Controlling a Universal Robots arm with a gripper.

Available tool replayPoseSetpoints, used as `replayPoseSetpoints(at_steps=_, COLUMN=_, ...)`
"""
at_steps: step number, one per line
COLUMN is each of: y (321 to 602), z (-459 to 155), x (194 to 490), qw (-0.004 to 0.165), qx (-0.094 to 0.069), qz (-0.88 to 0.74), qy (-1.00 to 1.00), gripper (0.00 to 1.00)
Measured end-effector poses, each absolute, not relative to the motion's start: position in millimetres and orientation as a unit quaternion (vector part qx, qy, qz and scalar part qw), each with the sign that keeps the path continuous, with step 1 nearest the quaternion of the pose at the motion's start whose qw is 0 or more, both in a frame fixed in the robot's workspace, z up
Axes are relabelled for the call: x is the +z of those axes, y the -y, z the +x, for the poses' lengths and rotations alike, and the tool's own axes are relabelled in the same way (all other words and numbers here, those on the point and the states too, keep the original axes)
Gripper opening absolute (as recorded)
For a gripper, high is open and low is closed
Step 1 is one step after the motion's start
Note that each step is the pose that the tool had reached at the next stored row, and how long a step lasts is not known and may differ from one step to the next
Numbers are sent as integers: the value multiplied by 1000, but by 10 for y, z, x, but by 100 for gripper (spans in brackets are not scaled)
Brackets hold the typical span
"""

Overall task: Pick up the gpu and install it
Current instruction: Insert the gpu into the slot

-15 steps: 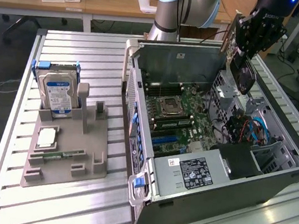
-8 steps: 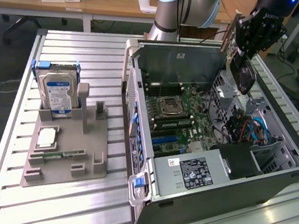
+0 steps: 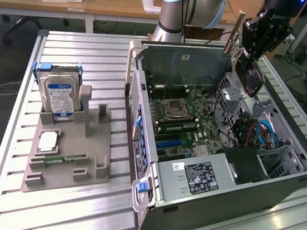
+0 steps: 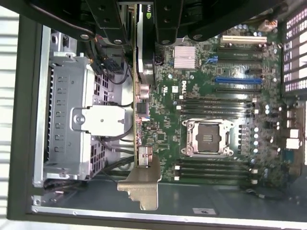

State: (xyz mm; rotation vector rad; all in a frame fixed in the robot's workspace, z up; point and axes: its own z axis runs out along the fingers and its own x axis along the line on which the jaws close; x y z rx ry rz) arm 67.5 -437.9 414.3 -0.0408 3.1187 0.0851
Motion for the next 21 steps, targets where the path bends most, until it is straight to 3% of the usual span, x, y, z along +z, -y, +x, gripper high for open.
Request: replayPoseSetpoints(at_steps=21, y=4379, z=675, x=4128, qw=7, qx=29, qz=-159, qy=-987, gripper=27)
